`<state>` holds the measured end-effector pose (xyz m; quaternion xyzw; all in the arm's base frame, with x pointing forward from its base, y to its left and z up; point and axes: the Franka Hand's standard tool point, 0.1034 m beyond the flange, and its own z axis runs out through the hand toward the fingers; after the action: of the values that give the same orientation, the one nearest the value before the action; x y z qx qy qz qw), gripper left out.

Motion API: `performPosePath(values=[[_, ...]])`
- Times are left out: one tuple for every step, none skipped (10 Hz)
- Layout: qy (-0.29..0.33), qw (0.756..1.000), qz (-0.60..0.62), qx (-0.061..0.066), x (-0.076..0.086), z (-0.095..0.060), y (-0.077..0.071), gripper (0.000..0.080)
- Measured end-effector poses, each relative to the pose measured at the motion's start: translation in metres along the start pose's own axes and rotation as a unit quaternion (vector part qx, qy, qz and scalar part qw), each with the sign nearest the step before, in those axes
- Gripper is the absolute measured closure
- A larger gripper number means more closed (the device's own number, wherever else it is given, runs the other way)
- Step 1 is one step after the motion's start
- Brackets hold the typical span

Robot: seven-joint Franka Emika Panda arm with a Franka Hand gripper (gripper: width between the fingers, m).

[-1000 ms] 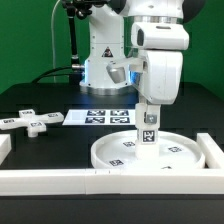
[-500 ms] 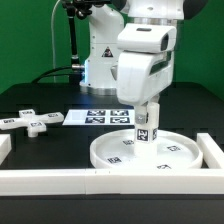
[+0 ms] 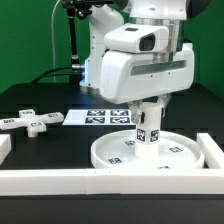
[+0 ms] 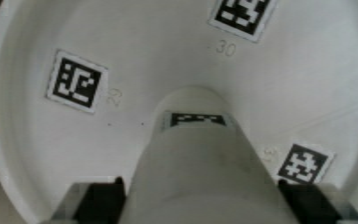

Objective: Assemble round table

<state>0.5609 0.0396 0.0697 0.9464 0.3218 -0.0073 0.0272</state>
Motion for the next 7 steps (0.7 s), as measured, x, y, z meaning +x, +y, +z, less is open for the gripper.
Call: performPosePath(values=[[0.001, 0.999, 0.036, 0.001, -0.0001, 0.0000, 0.0001, 0.0390], [0.012, 0.994, 0.112, 0.012, -0.0014, 0.0003, 0.0009, 0.0390], [0.021, 0.980, 0.195, 0.025, -0.0024, 0.0007, 0.0009, 0.0390], [0.030, 0.962, 0.269, 0.032, -0.0019, 0.0011, 0.0005, 0.0390], [0.031, 0.941, 0.334, 0.039, -0.0018, 0.0012, 0.0006, 0.0390], [0.029, 0.919, 0.390, 0.042, -0.0018, 0.0010, 0.0003, 0.0390], [0.025, 0.906, 0.420, 0.042, -0.0019, 0.0010, -0.0001, 0.0390]])
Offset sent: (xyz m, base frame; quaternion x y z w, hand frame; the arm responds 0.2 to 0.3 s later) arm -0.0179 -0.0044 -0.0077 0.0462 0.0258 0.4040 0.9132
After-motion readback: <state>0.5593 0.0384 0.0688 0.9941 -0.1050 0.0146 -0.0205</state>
